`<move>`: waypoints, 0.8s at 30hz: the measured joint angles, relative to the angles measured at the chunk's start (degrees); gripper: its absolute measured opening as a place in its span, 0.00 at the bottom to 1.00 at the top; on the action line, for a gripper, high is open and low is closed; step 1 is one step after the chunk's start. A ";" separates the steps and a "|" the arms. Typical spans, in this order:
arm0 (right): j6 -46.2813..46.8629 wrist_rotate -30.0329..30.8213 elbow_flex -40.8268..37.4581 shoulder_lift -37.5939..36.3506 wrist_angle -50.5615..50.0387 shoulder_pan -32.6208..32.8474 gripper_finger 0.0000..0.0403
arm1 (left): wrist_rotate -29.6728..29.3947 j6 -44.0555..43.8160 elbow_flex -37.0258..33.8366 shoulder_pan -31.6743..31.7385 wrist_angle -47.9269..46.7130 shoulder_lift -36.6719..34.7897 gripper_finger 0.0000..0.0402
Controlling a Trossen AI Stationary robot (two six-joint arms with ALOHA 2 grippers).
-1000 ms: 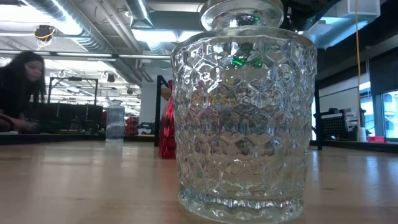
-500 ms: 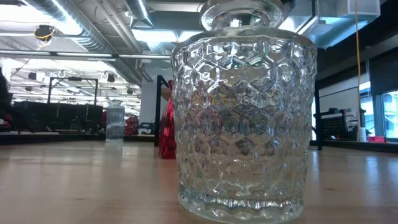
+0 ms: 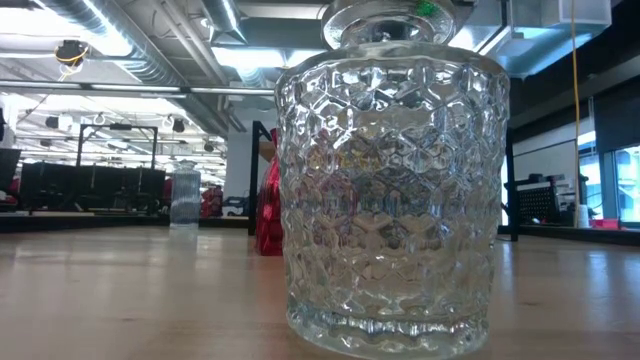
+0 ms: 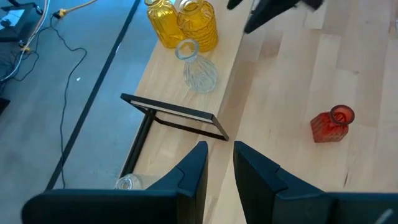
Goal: Sort vases onto shelf
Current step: Put the yellow vase on the shelf aligned with the other yellow vase
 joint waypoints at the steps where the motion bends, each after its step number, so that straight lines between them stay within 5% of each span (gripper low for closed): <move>1: 1.08 -0.49 -0.02 0.68 -0.13 -0.43 0.65 | 0.05 0.00 -0.01 -0.02 0.00 0.00 0.17; 12: 4.33 -1.89 -0.10 3.63 0.02 -3.13 0.04 | 0.56 -0.52 -0.02 -0.42 -0.04 0.01 0.17; 24: 4.29 -1.71 -0.10 3.63 0.82 -7.33 0.01 | 0.56 -0.55 -0.02 -0.42 -0.07 0.02 0.17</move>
